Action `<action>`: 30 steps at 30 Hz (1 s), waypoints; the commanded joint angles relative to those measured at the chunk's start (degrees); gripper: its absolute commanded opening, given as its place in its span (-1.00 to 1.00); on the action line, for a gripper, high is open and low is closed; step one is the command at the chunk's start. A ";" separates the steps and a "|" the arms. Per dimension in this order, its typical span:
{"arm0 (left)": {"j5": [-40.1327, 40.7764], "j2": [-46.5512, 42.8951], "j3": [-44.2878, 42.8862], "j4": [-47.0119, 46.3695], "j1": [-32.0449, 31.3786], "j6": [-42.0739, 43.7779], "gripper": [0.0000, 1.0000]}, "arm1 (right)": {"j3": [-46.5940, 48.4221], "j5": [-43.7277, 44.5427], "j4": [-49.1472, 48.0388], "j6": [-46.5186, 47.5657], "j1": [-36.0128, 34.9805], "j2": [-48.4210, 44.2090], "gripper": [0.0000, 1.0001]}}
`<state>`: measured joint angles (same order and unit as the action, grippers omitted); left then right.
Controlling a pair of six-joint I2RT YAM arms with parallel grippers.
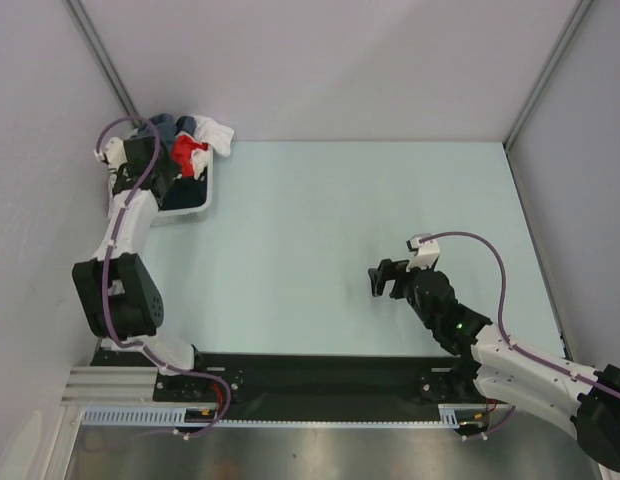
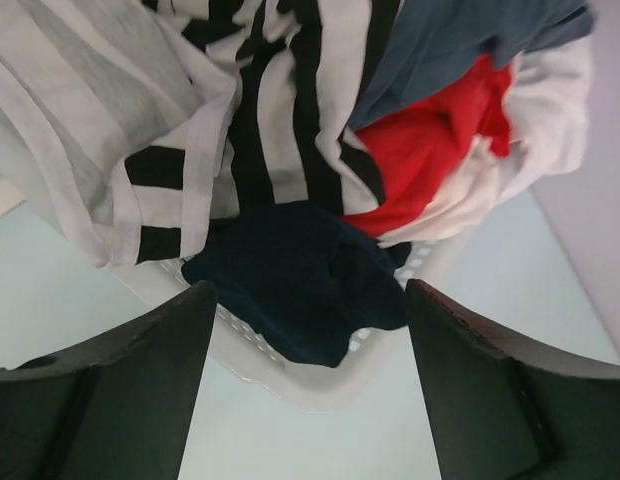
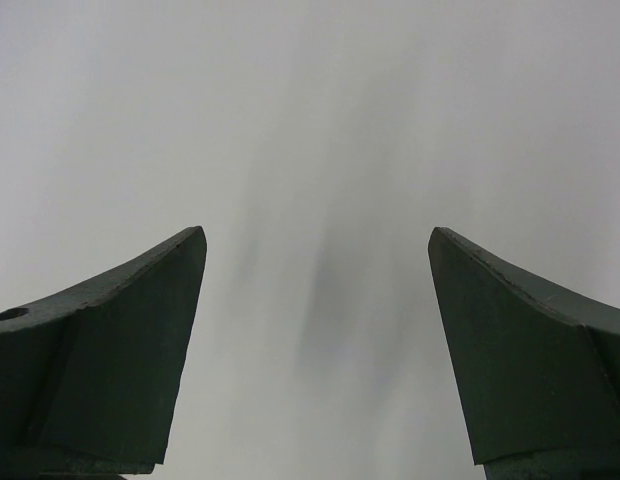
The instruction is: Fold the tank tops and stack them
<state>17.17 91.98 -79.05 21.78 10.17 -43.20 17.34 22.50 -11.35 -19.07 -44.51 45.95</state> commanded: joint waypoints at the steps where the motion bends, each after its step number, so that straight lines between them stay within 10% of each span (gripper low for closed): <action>1: -1.44 3.19 -2.25 -1.12 0.46 1.37 0.63 | 0.06 0.17 -1.30 -0.35 0.65 -0.42 0.93; 5: -3.63 10.12 -5.40 -1.57 0.90 2.68 0.52 | -0.03 0.00 -1.30 -0.35 1.00 -0.69 0.93; 8: -5.56 14.88 -12.08 2.82 1.25 4.52 0.06 | -0.03 -0.26 -1.39 -0.27 1.27 -0.51 0.93; 11: -5.75 16.39 -15.43 5.72 1.69 4.71 -0.99 | -0.03 -0.18 -1.30 -0.35 1.44 -0.43 0.93; 16: -1.18 -3.24 -0.61 -9.36 0.29 0.93 -1.00 | -0.03 -0.79 -1.65 -0.44 1.71 -0.08 0.93; 30: -5.14 -33.51 -6.64 -17.64 -13.49 -1.82 -0.99 | 0.15 -1.23 -1.04 -0.44 2.06 -0.08 0.90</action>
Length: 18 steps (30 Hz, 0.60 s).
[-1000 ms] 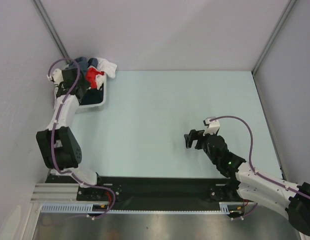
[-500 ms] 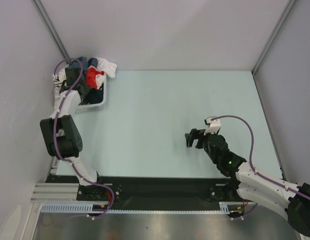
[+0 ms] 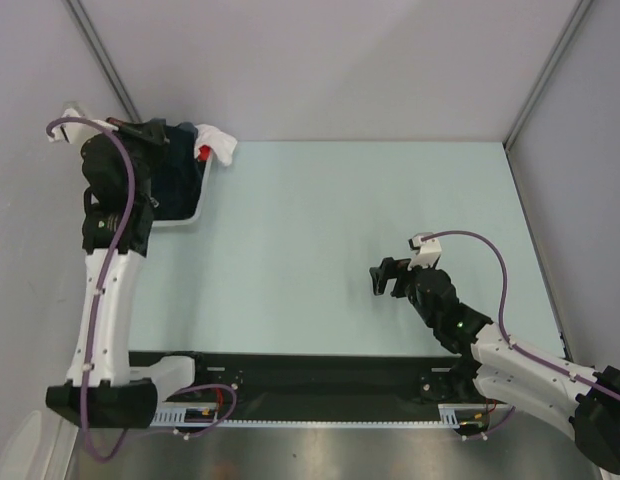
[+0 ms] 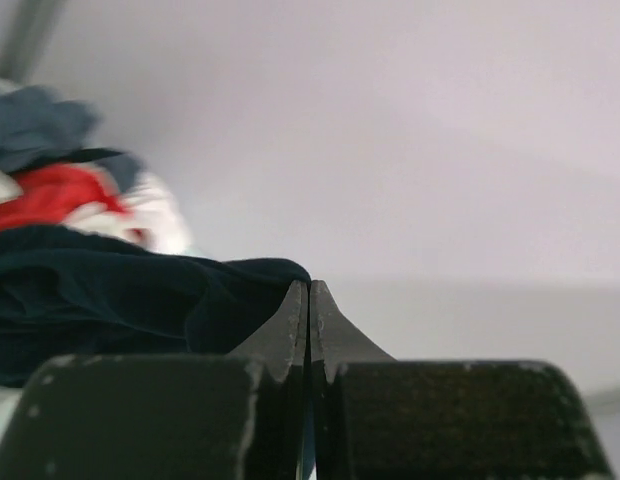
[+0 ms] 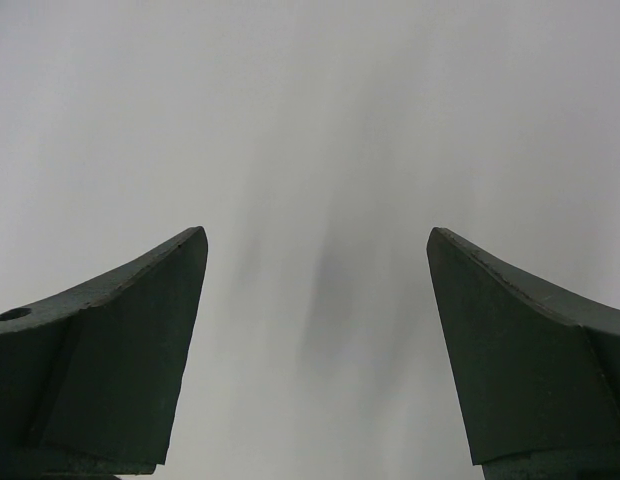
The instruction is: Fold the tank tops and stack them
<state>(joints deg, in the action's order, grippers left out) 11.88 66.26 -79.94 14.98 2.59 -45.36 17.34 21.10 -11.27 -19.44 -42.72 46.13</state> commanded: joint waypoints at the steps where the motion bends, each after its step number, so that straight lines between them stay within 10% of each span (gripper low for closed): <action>1: 3.56 -8.51 -7.93 -11.29 -9.06 1.23 -0.99 | 0.06 0.08 -1.13 -0.07 0.36 -0.42 0.90; 13: -0.98 -8.34 -27.62 -10.24 -9.71 5.46 -0.99 | 0.23 -0.10 -1.13 0.19 0.44 -0.08 0.89; 18: 8.93 -6.33 -33.95 -7.17 -9.62 9.67 -1.00 | 0.15 -0.10 -0.95 0.19 0.62 -0.25 0.89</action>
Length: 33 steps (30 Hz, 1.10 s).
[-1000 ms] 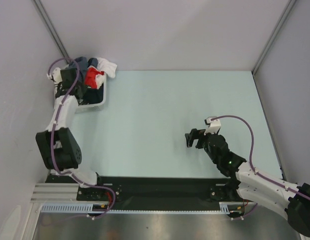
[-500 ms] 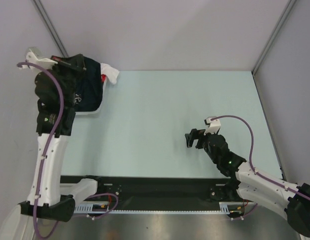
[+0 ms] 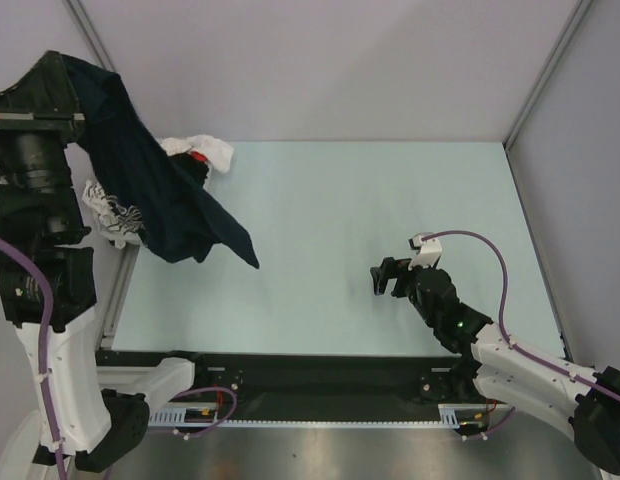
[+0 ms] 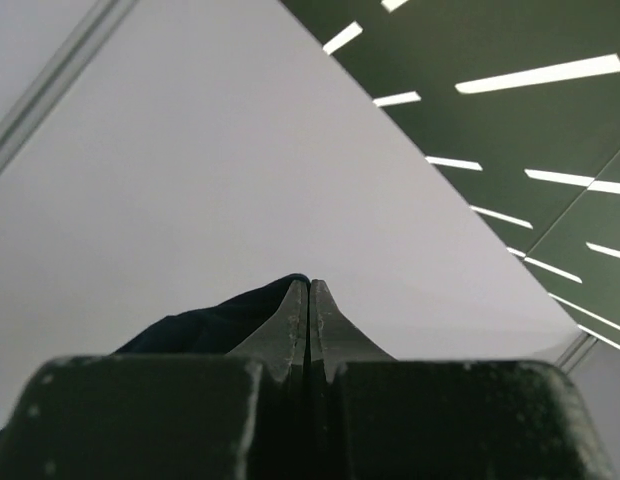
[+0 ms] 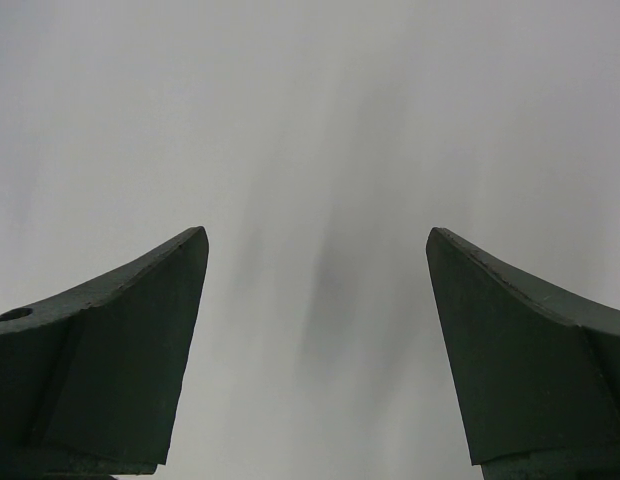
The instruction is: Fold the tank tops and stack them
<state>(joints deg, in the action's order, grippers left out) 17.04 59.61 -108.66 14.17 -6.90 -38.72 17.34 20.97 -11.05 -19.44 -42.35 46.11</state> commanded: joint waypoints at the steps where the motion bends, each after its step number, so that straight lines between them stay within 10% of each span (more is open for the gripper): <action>1: 4.05 0.67 -7.07 -6.00 -0.22 3.47 -0.99 | 0.15 -0.05 -1.17 0.19 0.34 -0.14 0.89; 24: -9.64 -5.21 -18.26 -22.34 0.21 -8.56 -0.99 | 0.24 -0.49 -1.34 0.28 0.60 -0.14 0.88; 33: -24.95 7.96 -12.19 -27.27 -3.94 -24.32 -1.00 | -0.03 1.61 -0.29 0.19 0.86 -1.54 0.87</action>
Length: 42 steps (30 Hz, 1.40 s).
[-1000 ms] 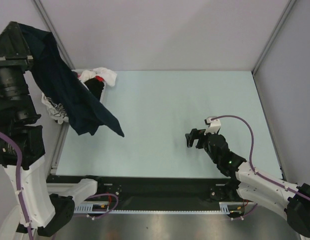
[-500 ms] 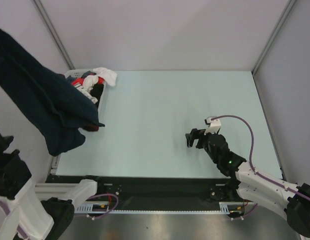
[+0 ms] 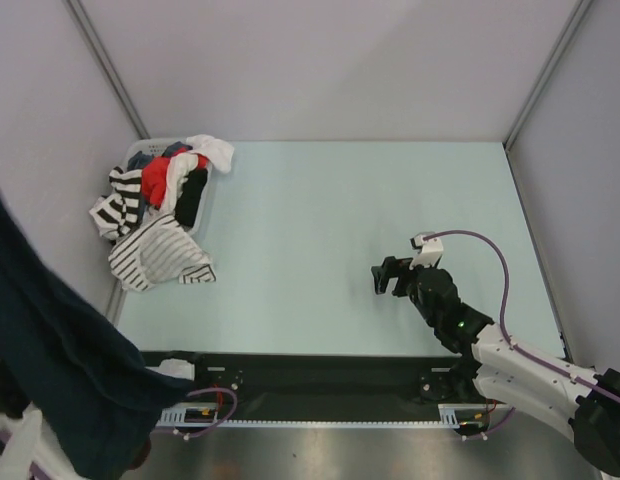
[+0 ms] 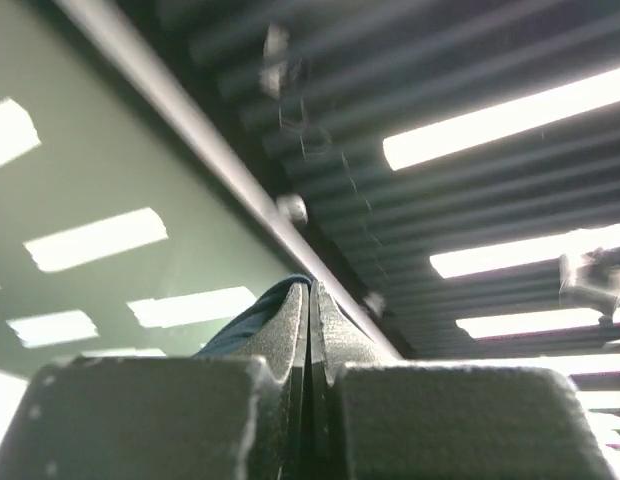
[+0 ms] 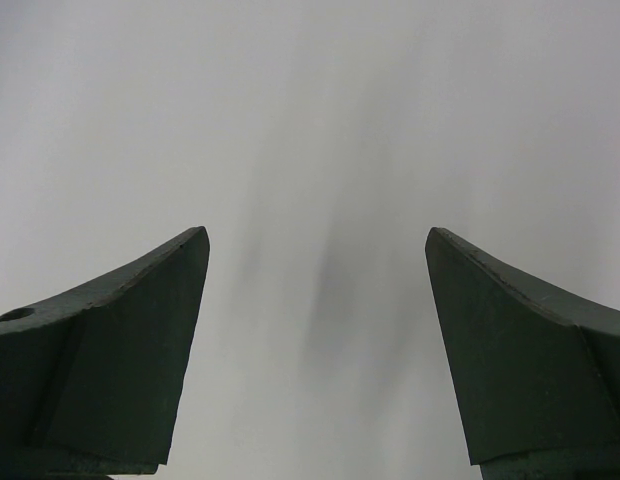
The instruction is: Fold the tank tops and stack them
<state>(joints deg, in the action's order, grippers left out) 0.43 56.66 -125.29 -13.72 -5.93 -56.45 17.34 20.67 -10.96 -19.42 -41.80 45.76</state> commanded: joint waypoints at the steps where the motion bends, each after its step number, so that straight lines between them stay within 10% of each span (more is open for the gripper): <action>1: -7.12 12.66 6.71 1.23 -8.53 -3.79 -0.99 | -0.03 2.44 -0.20 0.00 0.32 -1.63 0.87; 7: 13.53 20.82 15.35 -4.30 -36.82 26.09 -0.99 | -0.29 7.62 2.25 -0.88 0.49 -4.70 0.88; 12: 23.56 31.30 14.20 -5.62 -45.73 37.20 -0.84 | -0.64 16.93 7.96 -5.53 0.58 -12.87 0.90; 13: 23.31 34.62 15.16 -5.53 -46.09 36.59 -0.69 | -0.82 20.00 9.63 -6.24 0.58 -14.45 0.92; 15: 19.64 47.55 8.21 10.06 -46.97 32.65 0.99 | -2.30 23.87 13.04 -8.25 0.49 -22.33 0.96; 22: 21.72 48.65 5.13 25.74 -46.27 32.37 1.00 | -2.84 22.76 12.20 -7.83 0.76 -21.60 0.90; 26: 24.51 41.62 11.54 35.22 -45.48 32.98 1.00 | -1.53 20.38 9.57 -7.91 0.76 -14.31 0.50; 32: 30.94 20.36 45.09 30.26 -44.96 32.20 0.99 | 2.95 15.03 7.63 -7.39 1.02 0.62 0.32; 42: 18.21 -1.99 80.63 31.47 -27.04 21.11 1.00 | 13.85 -5.60 9.21 -9.14 17.16 18.46 0.80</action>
<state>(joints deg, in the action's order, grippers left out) 24.45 55.94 -49.56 17.52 -36.01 -31.70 26.24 25.26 -0.73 -26.44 -31.09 60.01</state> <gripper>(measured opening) 0.996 0.883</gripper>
